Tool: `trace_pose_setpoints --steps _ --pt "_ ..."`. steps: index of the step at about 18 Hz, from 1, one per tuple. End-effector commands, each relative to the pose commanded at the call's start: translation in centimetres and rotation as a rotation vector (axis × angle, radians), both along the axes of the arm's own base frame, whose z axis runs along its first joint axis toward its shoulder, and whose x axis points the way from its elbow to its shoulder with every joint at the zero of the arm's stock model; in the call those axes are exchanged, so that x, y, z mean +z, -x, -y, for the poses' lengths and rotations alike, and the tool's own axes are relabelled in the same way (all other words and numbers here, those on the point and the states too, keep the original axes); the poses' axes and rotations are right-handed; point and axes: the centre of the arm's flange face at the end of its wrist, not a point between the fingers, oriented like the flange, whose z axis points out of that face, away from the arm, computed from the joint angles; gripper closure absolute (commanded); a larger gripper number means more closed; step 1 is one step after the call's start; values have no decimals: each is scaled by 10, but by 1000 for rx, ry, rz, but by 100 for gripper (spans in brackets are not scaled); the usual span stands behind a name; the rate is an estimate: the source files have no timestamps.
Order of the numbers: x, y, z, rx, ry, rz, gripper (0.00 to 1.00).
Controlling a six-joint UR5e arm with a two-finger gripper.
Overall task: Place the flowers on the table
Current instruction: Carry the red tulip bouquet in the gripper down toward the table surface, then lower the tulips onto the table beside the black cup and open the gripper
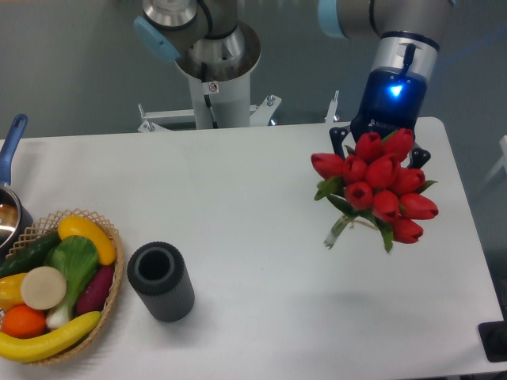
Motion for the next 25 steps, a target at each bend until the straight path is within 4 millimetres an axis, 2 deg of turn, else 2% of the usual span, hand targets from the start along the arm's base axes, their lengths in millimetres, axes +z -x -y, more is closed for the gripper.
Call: trace_pose_setpoints --steps 3,6,9,12,14,17,23,24,25 --pt "-22 -16 -27 12 189 -67 72" --pt "-57 -29 -53 -22 380 -133 72" --pt "-103 -42 -69 -52 561 -160 70" --pt "-155 -63 -95 -125 761 -209 70" --pt "-191 -67 -106 -153 861 -211 70" --pt "-235 -71 -122 -193 922 -187 70" --pt "-263 -75 -130 -226 938 -156 70" --pt "-266 -76 -130 -229 941 -153 66" --pt "-265 -75 -132 -227 936 -157 45"
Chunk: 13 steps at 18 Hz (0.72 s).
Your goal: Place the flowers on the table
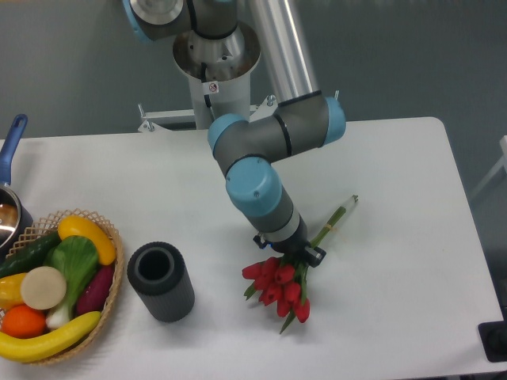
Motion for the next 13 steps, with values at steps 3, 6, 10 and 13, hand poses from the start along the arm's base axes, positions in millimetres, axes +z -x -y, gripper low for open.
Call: trace_pose_setpoints --steps 3,6,10,13 --pt "6 0 0 1 -11 -11 0" --pt "40 0 0 0 -102 -10 0" --pt "106 26 20 41 -210 -55 0" --pt "129 54 56 48 -272 -29 0"
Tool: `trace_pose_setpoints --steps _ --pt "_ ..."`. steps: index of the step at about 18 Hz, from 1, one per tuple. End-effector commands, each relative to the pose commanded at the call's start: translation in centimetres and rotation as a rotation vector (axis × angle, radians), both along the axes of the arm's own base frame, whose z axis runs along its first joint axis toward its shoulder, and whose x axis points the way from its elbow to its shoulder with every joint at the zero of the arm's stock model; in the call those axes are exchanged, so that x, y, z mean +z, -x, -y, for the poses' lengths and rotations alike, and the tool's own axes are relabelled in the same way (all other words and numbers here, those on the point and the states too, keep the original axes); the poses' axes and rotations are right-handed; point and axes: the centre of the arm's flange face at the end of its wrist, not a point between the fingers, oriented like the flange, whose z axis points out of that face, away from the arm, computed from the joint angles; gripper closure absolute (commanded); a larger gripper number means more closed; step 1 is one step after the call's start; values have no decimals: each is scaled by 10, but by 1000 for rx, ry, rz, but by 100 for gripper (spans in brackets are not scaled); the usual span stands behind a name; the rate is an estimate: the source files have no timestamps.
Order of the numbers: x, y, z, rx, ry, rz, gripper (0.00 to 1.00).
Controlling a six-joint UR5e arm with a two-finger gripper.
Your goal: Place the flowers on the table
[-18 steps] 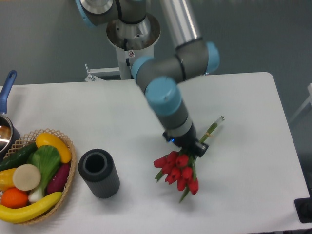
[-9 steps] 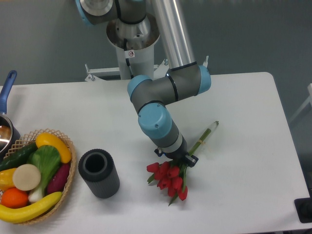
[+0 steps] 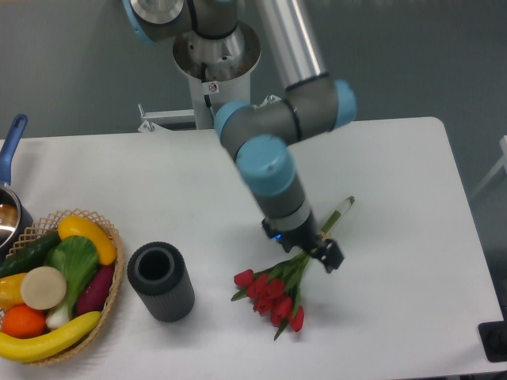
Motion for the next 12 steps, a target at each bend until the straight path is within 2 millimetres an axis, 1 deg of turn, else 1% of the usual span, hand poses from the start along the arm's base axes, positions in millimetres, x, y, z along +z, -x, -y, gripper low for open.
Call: trace_pose_setpoints --steps 1,2,4,6,8,12 --pt "13 9 14 -32 -34 13 0" --pt "17 14 23 -54 -48 51 0" --pt "42 18 44 -72 -49 82 0" --pt "56 20 62 -115 -42 96 0" --pt "66 27 88 -167 -54 123 0" --pt "81 29 126 -255 -42 153 0"
